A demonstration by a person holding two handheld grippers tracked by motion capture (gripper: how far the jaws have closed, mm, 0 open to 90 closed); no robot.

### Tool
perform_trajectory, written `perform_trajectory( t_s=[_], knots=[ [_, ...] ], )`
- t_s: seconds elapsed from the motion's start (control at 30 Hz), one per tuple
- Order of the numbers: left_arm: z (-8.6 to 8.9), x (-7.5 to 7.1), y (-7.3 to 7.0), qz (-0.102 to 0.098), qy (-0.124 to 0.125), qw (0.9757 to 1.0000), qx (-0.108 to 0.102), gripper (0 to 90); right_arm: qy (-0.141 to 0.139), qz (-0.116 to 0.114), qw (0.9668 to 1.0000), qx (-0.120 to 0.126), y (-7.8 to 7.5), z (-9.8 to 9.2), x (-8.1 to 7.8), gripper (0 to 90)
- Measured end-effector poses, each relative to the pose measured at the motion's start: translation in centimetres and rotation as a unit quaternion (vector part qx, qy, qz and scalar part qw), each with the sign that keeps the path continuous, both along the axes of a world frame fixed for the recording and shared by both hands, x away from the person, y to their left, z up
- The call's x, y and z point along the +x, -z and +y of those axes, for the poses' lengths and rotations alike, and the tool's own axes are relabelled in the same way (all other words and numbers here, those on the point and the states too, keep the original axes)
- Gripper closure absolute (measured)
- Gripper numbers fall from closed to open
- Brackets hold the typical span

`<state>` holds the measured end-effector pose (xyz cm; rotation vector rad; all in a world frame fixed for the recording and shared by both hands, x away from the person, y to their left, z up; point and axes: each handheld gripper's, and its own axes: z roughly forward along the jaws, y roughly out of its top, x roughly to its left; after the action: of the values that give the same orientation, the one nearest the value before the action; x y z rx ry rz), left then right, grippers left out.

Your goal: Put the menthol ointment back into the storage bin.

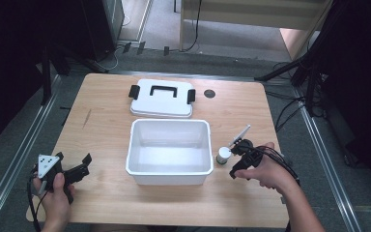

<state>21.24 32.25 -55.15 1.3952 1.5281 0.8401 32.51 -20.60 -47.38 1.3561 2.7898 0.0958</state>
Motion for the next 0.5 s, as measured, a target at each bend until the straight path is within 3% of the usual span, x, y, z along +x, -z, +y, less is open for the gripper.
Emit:
perform_trajectory(
  t_s=[0.23, 0.5],
  knots=[
    [0.1, 0.0, 0.0, -0.003, 0.001, 1.0, -0.007, 0.0, -0.007, -0.002, 1.0, -0.004, -0.7, 2.4, 2.2, 31.6],
    [0.1, 0.0, 0.0, -0.003, 0.002, 1.0, -0.008, 0.0, -0.06, -0.022, 0.998, -0.001, -0.4, 3.9, 3.3, 37.9]
  ],
)
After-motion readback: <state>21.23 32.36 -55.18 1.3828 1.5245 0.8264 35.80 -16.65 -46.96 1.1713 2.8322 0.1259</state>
